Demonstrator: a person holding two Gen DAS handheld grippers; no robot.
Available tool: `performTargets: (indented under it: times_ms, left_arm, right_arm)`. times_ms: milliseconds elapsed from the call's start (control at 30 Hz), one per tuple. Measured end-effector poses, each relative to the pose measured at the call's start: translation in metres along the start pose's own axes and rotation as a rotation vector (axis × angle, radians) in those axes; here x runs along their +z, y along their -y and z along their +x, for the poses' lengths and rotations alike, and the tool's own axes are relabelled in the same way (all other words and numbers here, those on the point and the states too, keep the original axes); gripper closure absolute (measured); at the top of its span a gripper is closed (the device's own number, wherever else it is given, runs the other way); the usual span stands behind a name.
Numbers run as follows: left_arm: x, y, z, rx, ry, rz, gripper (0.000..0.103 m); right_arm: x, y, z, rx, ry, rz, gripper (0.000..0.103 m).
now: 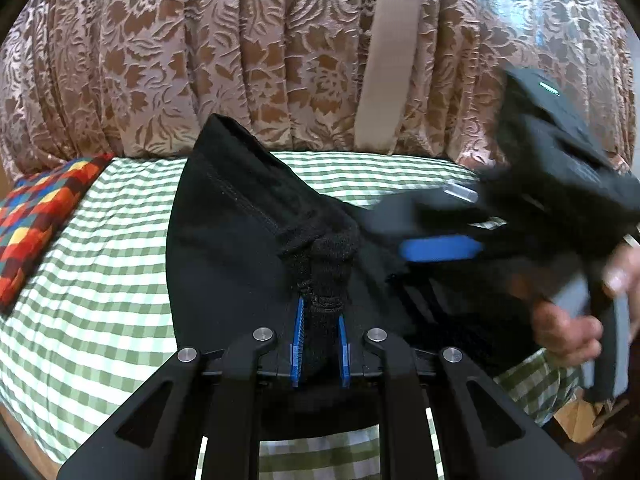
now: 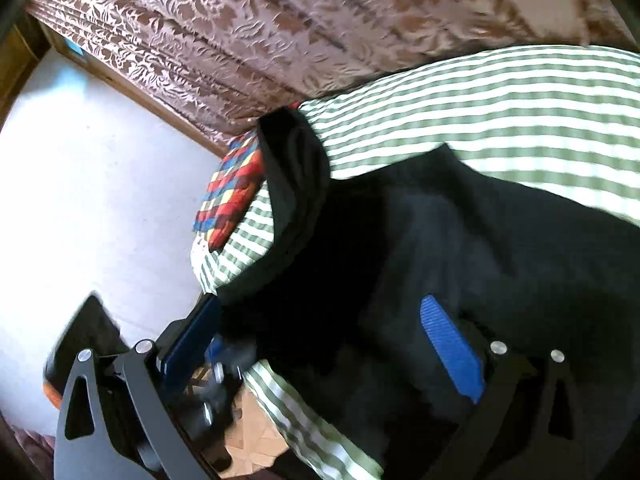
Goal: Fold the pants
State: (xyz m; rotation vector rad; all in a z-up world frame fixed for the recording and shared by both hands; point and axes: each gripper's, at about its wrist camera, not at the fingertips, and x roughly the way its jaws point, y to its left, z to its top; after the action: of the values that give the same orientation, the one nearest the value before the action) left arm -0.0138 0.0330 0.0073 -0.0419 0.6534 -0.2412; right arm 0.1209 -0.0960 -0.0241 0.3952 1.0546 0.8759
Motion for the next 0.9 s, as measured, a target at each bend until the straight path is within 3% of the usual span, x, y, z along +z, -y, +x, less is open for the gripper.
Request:
performTargets:
  times_ms: [67, 133, 200, 300, 367, 500, 567, 633, 733, 833, 900]
  left_arm:
    - [-0.001, 0.004, -0.003, -0.008, 0.009, 0.020, 0.091]
    - [-0.003, 0.007, -0.005, -0.015, 0.013, 0.036, 0.091]
    - [-0.004, 0.010, -0.008, -0.021, 0.018, 0.048, 0.091]
    - [-0.007, 0.010, -0.011, -0.030, 0.011, 0.062, 0.091]
    - [-0.010, 0.008, -0.016, -0.042, 0.012, 0.073, 0.090]
    - [-0.012, -0.025, -0.047, -0.254, 0.049, -0.057, 0.072]
    - [-0.012, -0.058, -0.066, -0.340, 0.105, -0.208, 0.067]
    - [-0.013, -0.088, -0.077, -0.355, 0.152, -0.329, 0.067]
    - [-0.015, -0.118, -0.078, -0.307, 0.172, -0.442, 0.066]
    - [-0.014, -0.121, -0.061, -0.274, 0.142, -0.462, 0.066]
    - [-0.011, -0.115, -0.047, -0.301, 0.117, -0.464, 0.066]
  right_arm:
    - [0.008, -0.004, 0.015, 0.015, -0.031, 0.003, 0.004]
    - [0.012, -0.007, 0.029, 0.018, -0.059, -0.004, 0.012]
    - [0.012, -0.007, 0.040, 0.009, -0.084, -0.009, 0.052]
    - [0.008, -0.011, 0.042, 0.012, -0.079, -0.029, 0.077]
    - [0.006, -0.012, 0.036, 0.041, -0.065, -0.019, 0.084]
    - [0.003, -0.019, 0.015, 0.061, -0.023, -0.045, 0.088]
    - [0.003, -0.025, 0.000, 0.075, 0.006, -0.058, 0.088]
    - [0.003, -0.034, -0.014, 0.084, 0.025, -0.090, 0.088]
    - [0.005, -0.052, -0.038, 0.084, 0.049, -0.158, 0.088]
    - [0.006, -0.063, -0.066, 0.064, 0.077, -0.213, 0.088]
    - [0.006, -0.067, -0.081, 0.045, 0.095, -0.237, 0.088]
